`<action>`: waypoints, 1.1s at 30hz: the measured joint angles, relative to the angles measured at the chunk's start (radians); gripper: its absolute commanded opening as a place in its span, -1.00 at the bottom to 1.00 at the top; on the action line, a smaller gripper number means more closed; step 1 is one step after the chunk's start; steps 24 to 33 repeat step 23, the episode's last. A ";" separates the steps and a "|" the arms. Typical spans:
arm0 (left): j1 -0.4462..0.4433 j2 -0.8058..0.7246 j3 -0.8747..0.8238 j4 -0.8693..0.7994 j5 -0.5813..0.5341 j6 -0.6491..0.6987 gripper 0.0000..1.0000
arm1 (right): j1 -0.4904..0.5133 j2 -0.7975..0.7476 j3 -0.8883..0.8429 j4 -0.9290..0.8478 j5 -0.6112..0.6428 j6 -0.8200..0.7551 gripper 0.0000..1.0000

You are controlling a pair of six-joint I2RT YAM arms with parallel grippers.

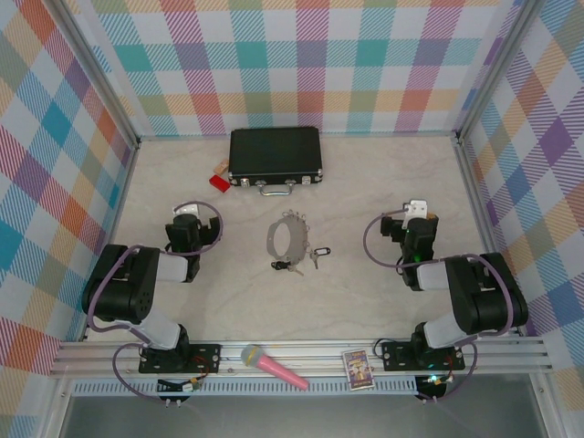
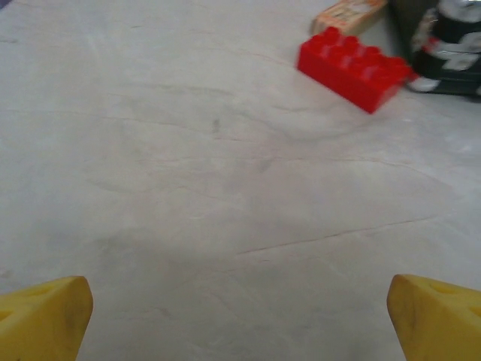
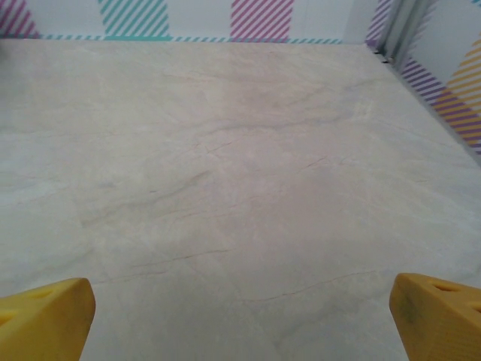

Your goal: Put the keys on the keyring

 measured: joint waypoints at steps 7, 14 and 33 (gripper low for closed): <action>0.003 0.000 0.000 0.056 0.065 0.011 0.99 | -0.035 0.038 0.054 -0.031 -0.116 0.015 0.98; 0.003 0.000 0.000 0.060 0.081 0.014 0.99 | -0.045 0.038 0.071 -0.049 -0.116 0.041 0.98; 0.003 0.000 0.000 0.077 0.109 0.023 1.00 | -0.045 0.038 0.071 -0.056 -0.115 0.042 0.98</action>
